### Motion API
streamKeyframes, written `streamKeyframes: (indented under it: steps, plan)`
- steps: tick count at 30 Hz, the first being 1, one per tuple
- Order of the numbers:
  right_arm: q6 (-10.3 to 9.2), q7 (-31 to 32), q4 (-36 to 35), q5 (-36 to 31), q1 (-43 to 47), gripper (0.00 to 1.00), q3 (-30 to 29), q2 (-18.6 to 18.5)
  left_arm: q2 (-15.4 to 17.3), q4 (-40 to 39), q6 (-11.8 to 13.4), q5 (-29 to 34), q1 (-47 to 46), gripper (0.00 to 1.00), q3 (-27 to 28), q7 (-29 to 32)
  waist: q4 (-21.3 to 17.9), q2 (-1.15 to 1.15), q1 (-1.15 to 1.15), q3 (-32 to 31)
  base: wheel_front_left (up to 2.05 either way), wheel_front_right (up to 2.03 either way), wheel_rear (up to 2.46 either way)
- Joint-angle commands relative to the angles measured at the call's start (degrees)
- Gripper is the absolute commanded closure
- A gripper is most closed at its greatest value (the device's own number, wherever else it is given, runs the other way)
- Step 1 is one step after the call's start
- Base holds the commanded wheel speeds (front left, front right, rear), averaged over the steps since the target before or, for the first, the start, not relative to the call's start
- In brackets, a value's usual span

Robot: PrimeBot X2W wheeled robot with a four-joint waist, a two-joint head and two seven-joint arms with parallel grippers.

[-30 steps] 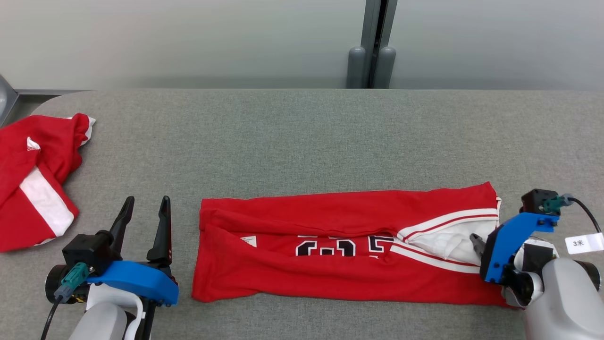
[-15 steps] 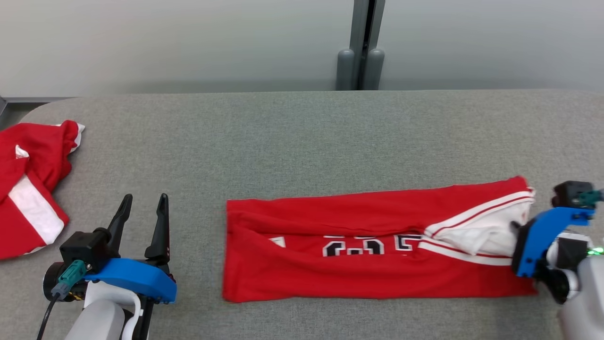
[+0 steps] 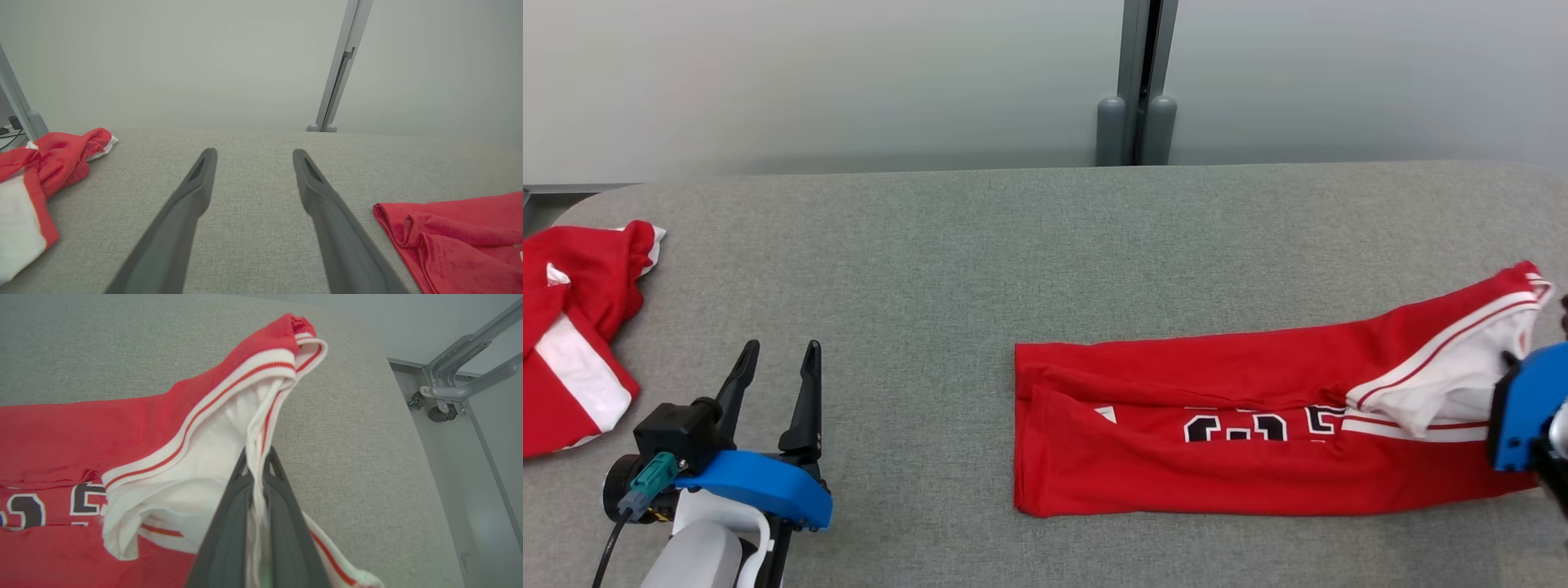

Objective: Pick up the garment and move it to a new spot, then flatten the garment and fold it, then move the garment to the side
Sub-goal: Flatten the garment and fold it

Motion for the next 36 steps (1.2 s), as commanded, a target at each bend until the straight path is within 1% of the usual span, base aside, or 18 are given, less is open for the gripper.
streamKeyframes:
  steps: [1, 3, 7, 10, 13, 17, 22, 27, 32, 36]
  plan:
    - [-0.01, 0.37, -0.97, 0.91, 0.81, 1.0, 0.98, 0.47, 0.29, 0.16, -0.09, 0.06, -0.49, 0.0, -0.02, -0.21, 0.11, 0.0, 0.0, -0.07, 0.0, 0.0, 0.0]
    - [-0.01, 1.46, -3.6, 2.53, 1.34, 1.0, 3.74, 1.02, 0.31, 0.31, -0.21, -0.07, -0.57, 0.0, -0.23, -0.19, 0.35, 0.0, 0.0, -0.22, 0.0, 0.0, 0.0]
    - [-0.01, 4.0, -9.09, 3.71, 1.83, 1.0, 11.99, 2.58, 0.24, 0.55, -0.23, -0.28, -0.82, 0.0, -0.49, -0.19, 0.78, 0.0, 0.0, -0.42, 0.0, 0.0, 0.0]
    - [-0.01, 5.49, -12.02, 4.37, 0.88, 1.0, 18.48, 4.41, 0.21, 0.4, -0.03, -0.24, -0.85, 0.0, -0.7, -0.2, 0.98, 0.0, 0.0, -0.42, 0.0, 0.0, 0.0]
    - [-0.01, 5.86, -12.84, 5.77, -0.43, 1.0, 24.34, 7.13, 0.19, 0.29, 0.05, -0.25, -1.11, 0.0, -0.87, -0.17, 1.21, 0.0, 0.0, -0.21, 0.0, 0.0, 0.0]
    - [-0.01, 4.62, -9.91, 7.48, -2.83, 1.0, 29.57, 11.3, 0.28, 0.51, -0.29, -0.21, -1.57, 0.0, -1.18, -0.14, 1.53, 0.0, 0.0, 0.16, 0.0, 0.0, 0.0]
    - [-0.01, 2.21, -3.01, 8.3, -6.15, 1.0, 33.8, 14.16, -0.16, 0.87, -0.64, 0.02, -2.63, 0.0, -2.18, -0.02, 2.55, 0.0, 0.0, 0.65, 0.0, 0.0, 0.0]
    - [-0.01, -0.57, 3.47, 9.59, -9.08, 1.0, 36.58, 14.81, -0.51, 1.42, -0.96, 0.13, -3.59, 0.0, -2.88, -0.02, 3.49, 0.0, 0.0, 1.08, 0.0, 0.0, 0.0]
    - [-0.01, -3.43, 7.19, 13.9, -11.56, 1.0, 40.73, 14.81, -0.72, 2.09, -1.11, 0.05, -3.98, 0.0, -3.26, -0.05, 4.07, 0.0, 0.0, 1.39, 0.0, 0.0, 0.0]
    - [-0.01, -5.03, 10.48, 16.2, -12.96, 1.0, 42.74, 14.79, -1.05, 2.6, -1.32, 0.1, -4.57, 0.0, -3.81, -0.09, 4.63, 0.0, 0.0, 1.39, 0.0, 0.0, 0.0]
